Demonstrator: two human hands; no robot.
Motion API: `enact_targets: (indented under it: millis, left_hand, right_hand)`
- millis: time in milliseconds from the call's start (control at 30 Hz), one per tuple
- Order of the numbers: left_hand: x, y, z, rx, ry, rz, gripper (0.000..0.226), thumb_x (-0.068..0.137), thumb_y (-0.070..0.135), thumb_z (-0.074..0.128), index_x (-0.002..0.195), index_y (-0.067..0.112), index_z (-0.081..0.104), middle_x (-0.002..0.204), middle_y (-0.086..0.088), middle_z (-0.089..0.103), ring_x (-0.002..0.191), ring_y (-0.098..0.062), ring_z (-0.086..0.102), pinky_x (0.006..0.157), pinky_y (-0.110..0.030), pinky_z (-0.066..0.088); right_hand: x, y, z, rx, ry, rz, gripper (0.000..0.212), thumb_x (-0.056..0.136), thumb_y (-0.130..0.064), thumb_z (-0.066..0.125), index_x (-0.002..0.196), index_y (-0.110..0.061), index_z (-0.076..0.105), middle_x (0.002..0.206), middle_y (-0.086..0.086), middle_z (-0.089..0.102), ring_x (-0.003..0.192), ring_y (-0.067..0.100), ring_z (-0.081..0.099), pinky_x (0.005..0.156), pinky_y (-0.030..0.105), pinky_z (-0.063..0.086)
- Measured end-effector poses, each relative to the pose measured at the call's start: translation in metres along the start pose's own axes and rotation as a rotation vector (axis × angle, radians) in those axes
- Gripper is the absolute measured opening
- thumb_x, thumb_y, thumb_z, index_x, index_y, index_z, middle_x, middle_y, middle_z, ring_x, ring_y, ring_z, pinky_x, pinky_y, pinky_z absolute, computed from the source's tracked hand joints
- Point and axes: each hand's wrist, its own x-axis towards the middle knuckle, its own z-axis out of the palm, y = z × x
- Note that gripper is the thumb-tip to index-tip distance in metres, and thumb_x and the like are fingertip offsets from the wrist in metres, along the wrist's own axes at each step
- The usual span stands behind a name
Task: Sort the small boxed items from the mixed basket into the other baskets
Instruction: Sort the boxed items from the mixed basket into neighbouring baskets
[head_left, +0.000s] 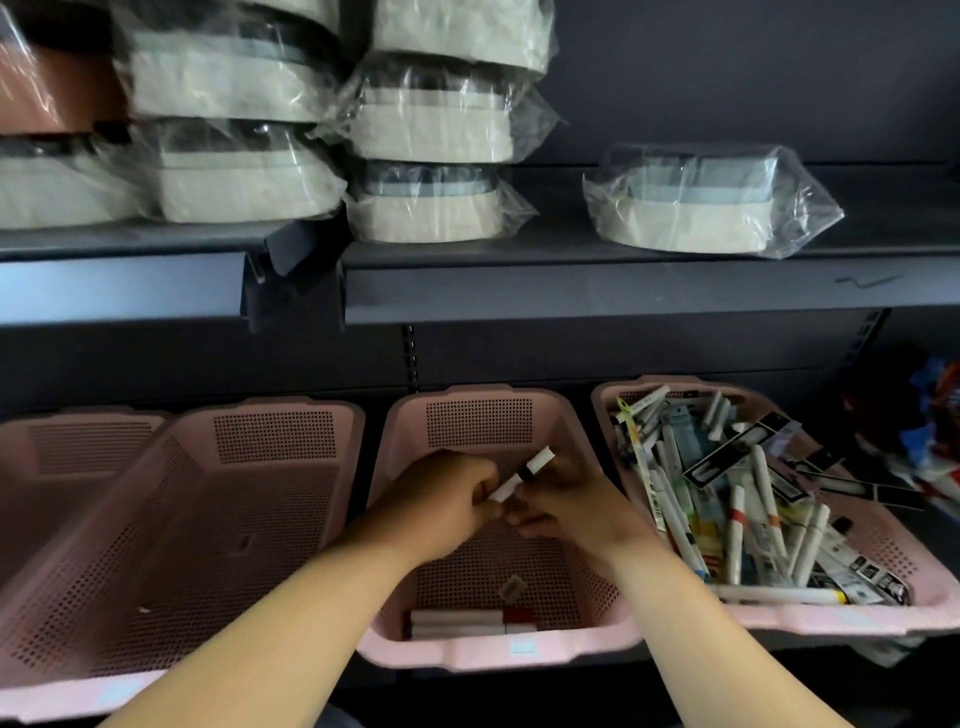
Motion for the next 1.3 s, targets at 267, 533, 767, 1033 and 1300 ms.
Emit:
enact_targets:
  millis: [267, 533, 767, 1033, 1300]
  left_hand:
    - [-0.015, -0.003, 0.015, 0.266, -0.398, -0.104, 0.019, 0.096, 0.024, 0.068, 0.113, 0.029, 0.076, 0.117, 0.005, 0.068, 0.096, -0.016, 0.061, 0.08, -0.024, 0.045]
    - [-0.015, -0.003, 0.024, 0.305, -0.506, -0.132, 0.032, 0.092, 0.008, 0.063, 0.114, 0.027, 0.077, 0.12, 0.0, 0.067, 0.103, -0.021, 0.065, 0.084, -0.025, 0.052]
    - [-0.013, 0.002, 0.024, 0.311, -0.509, -0.129, 0.029, 0.095, 0.013, 0.063, 0.118, 0.027, 0.074, 0.121, -0.001, 0.067, 0.103, -0.022, 0.063, 0.087, -0.029, 0.053]
    - [0.024, 0.082, 0.04, -0.06, -0.144, 0.095, 0.007, 0.095, 0.03, 0.064, 0.099, 0.03, 0.07, 0.101, 0.011, 0.07, 0.095, -0.015, 0.065, 0.086, -0.032, 0.054]
    - [0.054, 0.173, 0.086, -0.064, -0.216, 0.17, 0.01, 0.096, 0.029, 0.057, 0.092, 0.025, 0.066, 0.092, -0.001, 0.063, 0.083, -0.025, 0.06, 0.068, -0.033, 0.048]
  right_hand:
    - [-0.009, -0.009, -0.033, -0.53, 0.237, -0.151, 0.012, 0.088, -0.016, 0.066, 0.096, -0.025, 0.068, 0.094, -0.014, 0.067, 0.088, 0.0, 0.061, 0.065, 0.012, 0.04]
    - [-0.012, -0.006, -0.036, -0.498, 0.257, -0.218, 0.012, 0.088, -0.012, 0.066, 0.089, -0.023, 0.07, 0.089, -0.011, 0.068, 0.084, 0.004, 0.063, 0.065, 0.01, 0.042]
    - [-0.02, -0.006, -0.059, -0.497, 0.31, -0.208, 0.017, 0.085, -0.01, 0.065, 0.082, -0.026, 0.071, 0.081, -0.012, 0.07, 0.077, -0.001, 0.064, 0.062, 0.009, 0.043]
    - [-0.04, -0.008, -0.128, -0.663, 0.551, -0.045, 0.018, 0.091, -0.014, 0.059, 0.086, -0.029, 0.068, 0.085, -0.006, 0.07, 0.072, 0.014, 0.065, 0.06, 0.026, 0.051]
    - [-0.065, 0.014, -0.177, -1.031, 0.641, 0.162, 0.015, 0.099, -0.024, 0.052, 0.101, -0.017, 0.065, 0.078, -0.005, 0.059, 0.074, 0.019, 0.061, 0.065, 0.03, 0.047]
